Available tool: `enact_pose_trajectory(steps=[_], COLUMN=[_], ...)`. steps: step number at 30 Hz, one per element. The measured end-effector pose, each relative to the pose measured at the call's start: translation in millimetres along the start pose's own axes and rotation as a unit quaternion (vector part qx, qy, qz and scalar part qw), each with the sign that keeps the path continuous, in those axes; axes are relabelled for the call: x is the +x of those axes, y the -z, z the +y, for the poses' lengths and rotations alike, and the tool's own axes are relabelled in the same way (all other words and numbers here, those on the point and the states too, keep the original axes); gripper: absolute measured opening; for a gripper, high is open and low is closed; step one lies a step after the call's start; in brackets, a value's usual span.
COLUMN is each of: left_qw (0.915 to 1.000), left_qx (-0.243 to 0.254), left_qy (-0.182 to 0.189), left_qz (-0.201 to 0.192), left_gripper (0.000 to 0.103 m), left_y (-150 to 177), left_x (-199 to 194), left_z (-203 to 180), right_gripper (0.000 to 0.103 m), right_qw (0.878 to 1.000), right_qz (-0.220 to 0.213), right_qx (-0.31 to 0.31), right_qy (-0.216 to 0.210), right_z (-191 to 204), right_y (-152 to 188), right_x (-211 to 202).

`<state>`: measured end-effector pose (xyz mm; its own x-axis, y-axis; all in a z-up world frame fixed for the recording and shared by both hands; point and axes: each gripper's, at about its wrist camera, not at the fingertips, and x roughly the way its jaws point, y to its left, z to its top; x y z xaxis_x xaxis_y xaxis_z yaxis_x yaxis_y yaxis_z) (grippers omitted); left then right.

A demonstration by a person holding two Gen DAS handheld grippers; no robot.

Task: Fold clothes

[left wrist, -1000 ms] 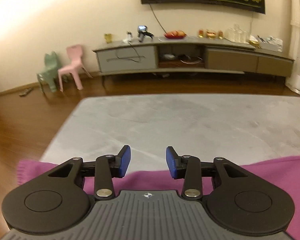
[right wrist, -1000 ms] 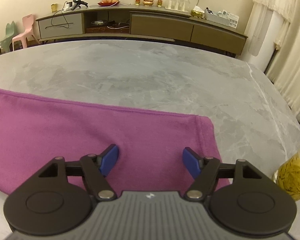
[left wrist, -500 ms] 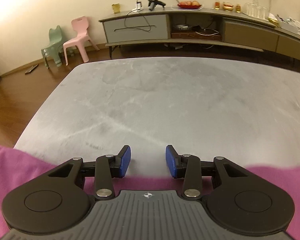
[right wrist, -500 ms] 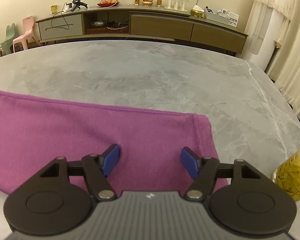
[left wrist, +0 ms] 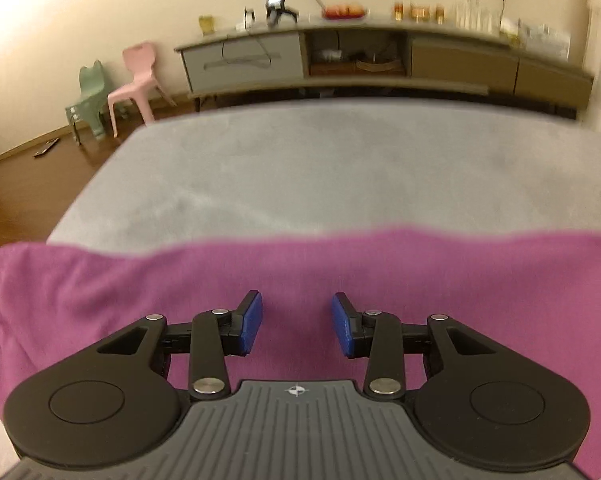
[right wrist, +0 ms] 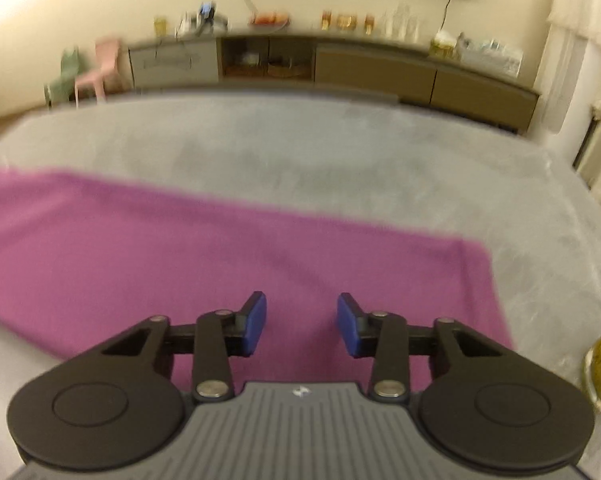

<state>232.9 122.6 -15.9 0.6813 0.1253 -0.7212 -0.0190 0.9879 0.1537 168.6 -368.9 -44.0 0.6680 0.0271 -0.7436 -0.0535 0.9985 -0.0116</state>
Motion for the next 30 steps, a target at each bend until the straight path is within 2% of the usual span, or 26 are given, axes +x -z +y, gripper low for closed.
enact_pose_trajectory(steps=[2,6,10,13,14,16,20,21,22,23,25,30], left_qw=[0.9999,0.9999,0.9998,0.9997,0.9997,0.9997,0.9991,0.9988,0.9986,0.9983,0.9977,0.9948], left_qx=[0.005,-0.005,-0.012,-0.007,-0.005,-0.006,-0.008,-0.009,-0.01,-0.01,-0.012,0.007], left_qy=[-0.009,-0.013,0.018,0.022,0.022,0.02,0.038,0.043,0.047,0.052,0.061,0.098], left_qz=[-0.011,0.001,-0.005,0.006,0.008,-0.009,-0.017,-0.02,-0.022,-0.024,-0.028,-0.027], left_gripper=[0.044,0.043,0.043,0.043,0.044,0.045,0.044,0.044,0.044,0.044,0.044,0.044], left_y=[2,-1,8,23,28,32,38,39,40,42,44,48], left_x=[2,-7,-32,-29,-27,-28,-40,-42,-45,-48,-54,-58], left_z=[-3,-6,-12,-18,-20,-20,-26,-27,-29,-30,-33,-49], right_gripper=[0.041,0.04,0.039,0.039,0.042,0.043,0.041,0.047,0.06,0.064,0.064,0.065], right_qw=[1.0,0.999,0.999,1.0,1.0,1.0,0.997,0.995,0.992,0.988,0.98,0.971], right_qz=[-0.004,-0.009,-0.036,-0.023,-0.017,-0.007,-0.018,-0.036,-0.052,-0.06,-0.063,-0.028], right_qx=[0.012,0.037,0.018,-0.001,0.005,0.017,0.069,0.088,0.111,0.133,0.174,0.223], right_qy=[0.004,0.014,-0.009,-0.011,-0.007,0.003,0.017,0.026,0.042,0.057,0.079,0.083], right_z=[-6,-11,1,8,4,-4,-24,-31,-40,-49,-68,-88], right_y=[1,6,15,18,18,18,19,21,23,25,31,38], right_x=[-1,-11,-32,-27,-23,-17,-31,-41,-50,-55,-61,-39])
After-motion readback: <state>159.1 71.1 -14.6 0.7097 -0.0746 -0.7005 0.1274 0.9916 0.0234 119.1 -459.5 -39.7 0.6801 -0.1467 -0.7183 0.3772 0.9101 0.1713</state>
